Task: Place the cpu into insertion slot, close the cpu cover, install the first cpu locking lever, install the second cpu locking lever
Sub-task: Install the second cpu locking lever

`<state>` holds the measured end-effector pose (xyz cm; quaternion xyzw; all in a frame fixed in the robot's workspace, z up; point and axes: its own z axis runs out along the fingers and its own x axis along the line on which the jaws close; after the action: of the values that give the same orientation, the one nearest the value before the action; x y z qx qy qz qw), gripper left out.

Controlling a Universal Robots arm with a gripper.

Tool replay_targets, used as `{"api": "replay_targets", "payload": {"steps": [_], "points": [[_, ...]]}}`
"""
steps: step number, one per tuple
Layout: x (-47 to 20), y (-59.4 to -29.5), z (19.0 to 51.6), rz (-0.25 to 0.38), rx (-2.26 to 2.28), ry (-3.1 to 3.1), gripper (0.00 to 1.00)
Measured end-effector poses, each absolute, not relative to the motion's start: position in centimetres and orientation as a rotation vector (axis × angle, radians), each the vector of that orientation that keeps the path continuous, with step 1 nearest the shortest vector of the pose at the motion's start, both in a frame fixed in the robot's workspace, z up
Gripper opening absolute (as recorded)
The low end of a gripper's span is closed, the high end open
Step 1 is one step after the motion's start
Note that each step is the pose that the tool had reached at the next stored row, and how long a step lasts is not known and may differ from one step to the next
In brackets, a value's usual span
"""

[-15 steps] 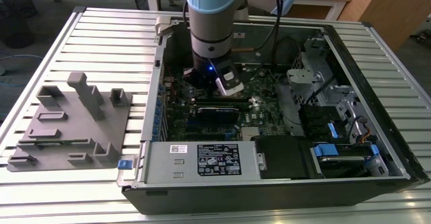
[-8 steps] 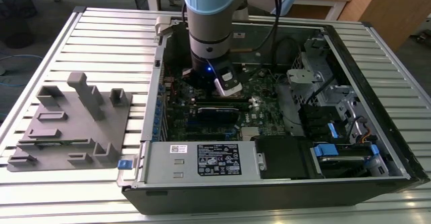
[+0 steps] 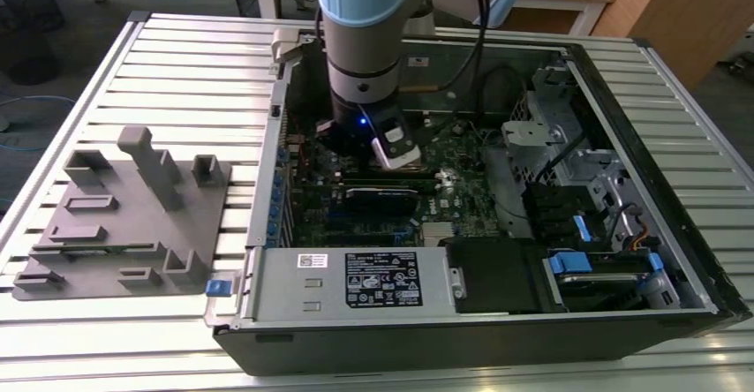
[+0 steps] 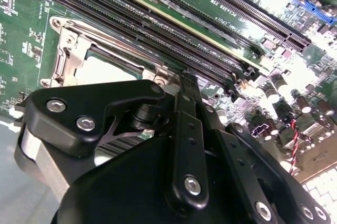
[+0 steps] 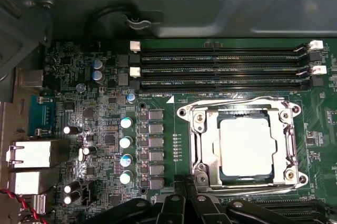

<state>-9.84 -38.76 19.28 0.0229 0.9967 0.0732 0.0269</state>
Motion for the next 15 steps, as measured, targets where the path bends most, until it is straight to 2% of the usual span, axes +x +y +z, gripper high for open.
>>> {"api": "replay_targets", "payload": {"steps": [15], "points": [[-9.95,-38.77,19.39,0.226,0.071,3.079,0.11]]}}
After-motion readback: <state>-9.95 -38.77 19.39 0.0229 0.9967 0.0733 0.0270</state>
